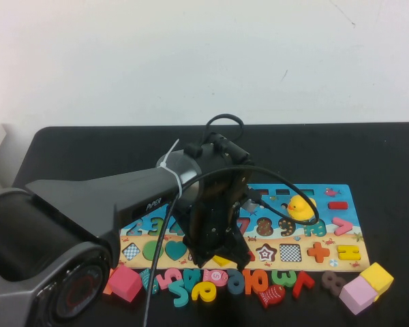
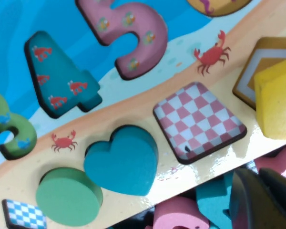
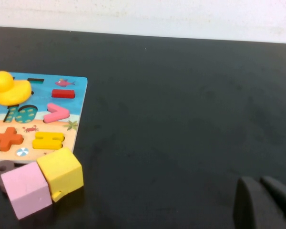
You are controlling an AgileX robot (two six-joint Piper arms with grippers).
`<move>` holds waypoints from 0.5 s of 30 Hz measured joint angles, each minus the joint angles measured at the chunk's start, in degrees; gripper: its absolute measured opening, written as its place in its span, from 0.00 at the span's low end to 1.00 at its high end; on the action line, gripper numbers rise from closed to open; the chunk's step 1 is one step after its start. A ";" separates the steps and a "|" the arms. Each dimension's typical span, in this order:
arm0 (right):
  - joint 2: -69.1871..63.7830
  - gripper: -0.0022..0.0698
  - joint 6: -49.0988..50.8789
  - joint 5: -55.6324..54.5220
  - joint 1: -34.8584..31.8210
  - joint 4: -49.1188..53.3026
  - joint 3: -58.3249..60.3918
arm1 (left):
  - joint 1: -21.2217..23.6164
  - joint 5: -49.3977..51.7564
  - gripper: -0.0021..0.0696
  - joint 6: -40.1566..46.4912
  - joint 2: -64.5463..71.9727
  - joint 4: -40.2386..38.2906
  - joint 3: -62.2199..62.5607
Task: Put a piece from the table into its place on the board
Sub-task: Place the "Pentagon" into the hole of the Pentagon
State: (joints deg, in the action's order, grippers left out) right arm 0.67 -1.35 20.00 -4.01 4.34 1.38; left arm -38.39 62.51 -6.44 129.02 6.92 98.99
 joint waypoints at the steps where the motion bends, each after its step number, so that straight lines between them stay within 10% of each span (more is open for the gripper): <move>1: 0.00 0.06 0.00 0.00 0.00 0.10 0.00 | 0.00 0.00 0.03 0.00 0.00 0.09 0.00; 15: 0.00 0.06 0.00 0.00 0.00 0.22 0.00 | 0.52 -1.79 0.03 -0.12 0.00 -0.34 0.00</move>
State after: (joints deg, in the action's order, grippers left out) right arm 0.67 -1.35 20.00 -4.01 4.56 1.38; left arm -37.88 60.72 -6.56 129.02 6.58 98.99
